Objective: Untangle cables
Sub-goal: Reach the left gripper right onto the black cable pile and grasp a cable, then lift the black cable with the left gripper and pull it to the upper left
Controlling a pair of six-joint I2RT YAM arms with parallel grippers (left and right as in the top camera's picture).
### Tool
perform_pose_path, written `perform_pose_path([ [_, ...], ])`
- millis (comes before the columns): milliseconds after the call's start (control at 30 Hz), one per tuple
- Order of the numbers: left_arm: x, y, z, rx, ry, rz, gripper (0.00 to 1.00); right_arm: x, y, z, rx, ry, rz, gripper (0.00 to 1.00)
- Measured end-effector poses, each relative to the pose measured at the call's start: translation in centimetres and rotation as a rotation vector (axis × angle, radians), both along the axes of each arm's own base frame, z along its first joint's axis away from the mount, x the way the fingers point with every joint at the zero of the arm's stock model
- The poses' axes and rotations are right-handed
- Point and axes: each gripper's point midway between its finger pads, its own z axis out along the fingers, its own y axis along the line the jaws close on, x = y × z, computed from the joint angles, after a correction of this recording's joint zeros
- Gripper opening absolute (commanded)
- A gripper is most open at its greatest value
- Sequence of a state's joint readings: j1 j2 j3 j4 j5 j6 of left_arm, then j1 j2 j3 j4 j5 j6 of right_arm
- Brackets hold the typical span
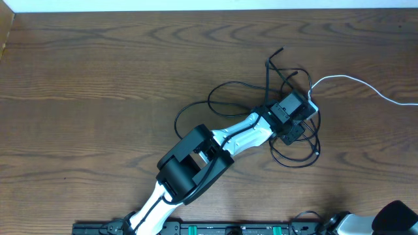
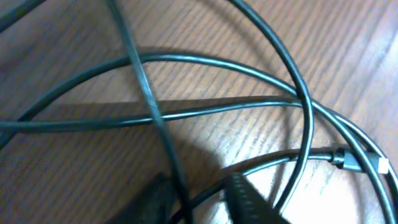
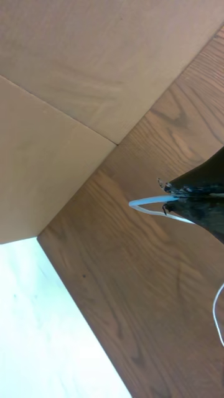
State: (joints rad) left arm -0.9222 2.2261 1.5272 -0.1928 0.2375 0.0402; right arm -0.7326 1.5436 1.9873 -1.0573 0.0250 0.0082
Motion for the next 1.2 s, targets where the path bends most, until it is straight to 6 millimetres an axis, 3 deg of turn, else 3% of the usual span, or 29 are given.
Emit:
perform_pose_path([
  [100, 0.1, 0.1, -0.1, 0.007, -0.008, -0.001, 0.08, 0.0, 0.0, 0.0, 0.001, -0.001, 0.002, 0.01],
  [367, 0.3, 1.3, 0.8, 0.039, -0.004, 0.018, 0.08, 0.0, 0.1, 0.0, 0.002, -0.002, 0.003, 0.01],
  [400, 0.6, 1.6, 1.6, 0.034, -0.011, 0.026, 0.08, 0.0, 0.0, 0.0, 0.002, -0.001, 0.003, 0.01],
  [567, 2.3, 2.9, 11.8, -0.11, -0.098, 0.052, 0.08, 0.0, 0.1, 0.0, 0.002, -0.002, 0.003, 0.01],
  [667, 1.4, 3.7, 19.1, -0.236, -0.158, -0.003, 0.07, 0.1, 0.1, 0.0, 0.002, -0.002, 0.004, 0.01],
  [767, -0.3, 4.3, 24.1, -0.324, -0.195, -0.062, 0.08, 0.1, 0.1, 0.0, 0.002, -0.002, 0.005, 0.01],
  [867, -1.5, 5.0, 26.5, -0.369, -0.205, -0.098, 0.07, 0.1, 0.1, 0.0, 0.003, -0.002, 0.005, 0.01],
  [967, -1.0, 6.2, 27.5, -0.385, -0.206, -0.087, 0.07, 0.1, 0.1, 0.0, 0.003, -0.002, 0.006, 0.01],
  [1100, 2.5, 9.2, 27.8, -0.4, -0.183, 0.047, 0.08, 0.1, 0.1, -0.1, 0.005, -0.002, 0.007, 0.01],
  [1200, 6.3, 12.6, 27.7, -0.398, -0.167, 0.232, 0.07, 0.2, 0.2, -0.1, 0.01, -0.004, 0.014, 0.01],
])
